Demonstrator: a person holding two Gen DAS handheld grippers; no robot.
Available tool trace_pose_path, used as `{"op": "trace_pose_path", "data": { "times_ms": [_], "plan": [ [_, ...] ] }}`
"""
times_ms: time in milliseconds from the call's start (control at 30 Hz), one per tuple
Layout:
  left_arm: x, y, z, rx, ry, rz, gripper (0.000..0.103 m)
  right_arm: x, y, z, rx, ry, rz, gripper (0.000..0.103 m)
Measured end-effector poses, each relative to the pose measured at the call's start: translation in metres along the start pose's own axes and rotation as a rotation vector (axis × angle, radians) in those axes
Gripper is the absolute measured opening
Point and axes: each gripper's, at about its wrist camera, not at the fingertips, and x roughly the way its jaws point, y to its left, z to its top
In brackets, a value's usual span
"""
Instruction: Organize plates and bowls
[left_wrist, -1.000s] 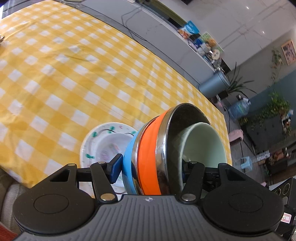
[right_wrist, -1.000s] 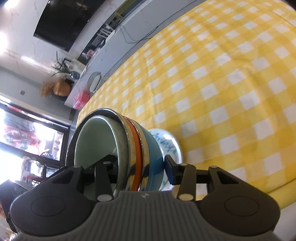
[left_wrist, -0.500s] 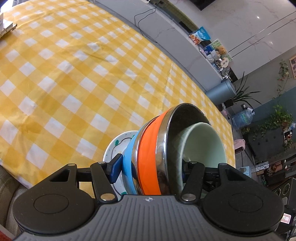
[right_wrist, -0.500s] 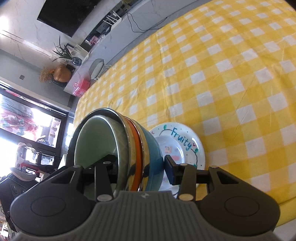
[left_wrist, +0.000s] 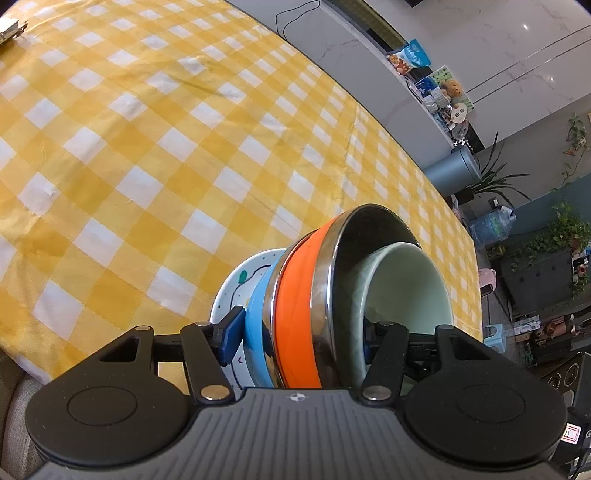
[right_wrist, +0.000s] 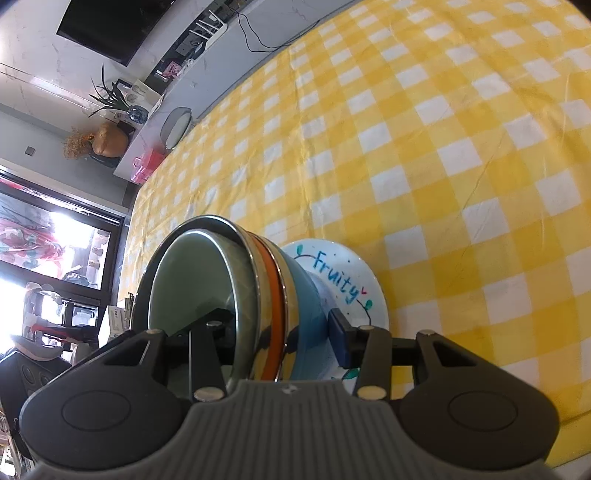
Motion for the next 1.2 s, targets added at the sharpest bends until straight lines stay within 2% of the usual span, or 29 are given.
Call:
{"op": "trace_pose_path", "data": {
  "times_ms": [300,500,567,700,733,933,1067,1200],
  "plan": [
    [0.002,0.0,0.0,0.02,0.007,0.001,0.065,0.003,-0.003,-0.003,-0.013,-0.022,-0.002,0.044],
    [0.003,0.0,0.002,0.012,0.015,0.001,0.066,0.001,0.003,-0.003,-0.045,-0.03,-0.016,0.048],
    [0.003,0.0,0.002,0.012,0.015,0.0,0.065,0.0,0.005,-0.004,-0.058,-0.038,-0.016,0.05],
    [0.004,0.001,0.003,0.005,0.012,0.007,0.072,-0.002,0.005,-0.002,-0.056,-0.054,-0.018,0.068],
    [0.002,0.001,0.003,0.004,-0.003,0.008,0.074,-0.002,0.005,-0.002,-0.055,-0.059,-0.029,0.072],
    [-0.021,-0.01,0.008,0.042,-0.075,0.015,0.075,-0.018,0.004,0.002,-0.046,-0.09,-0.048,0.073],
    [-0.051,-0.03,0.005,0.147,-0.165,0.056,0.075,-0.044,0.015,0.003,-0.095,-0.142,-0.094,0.073],
    [-0.086,-0.059,-0.008,0.309,-0.264,0.1,0.072,-0.076,0.031,-0.006,-0.202,-0.217,-0.161,0.075]
  ]
}}
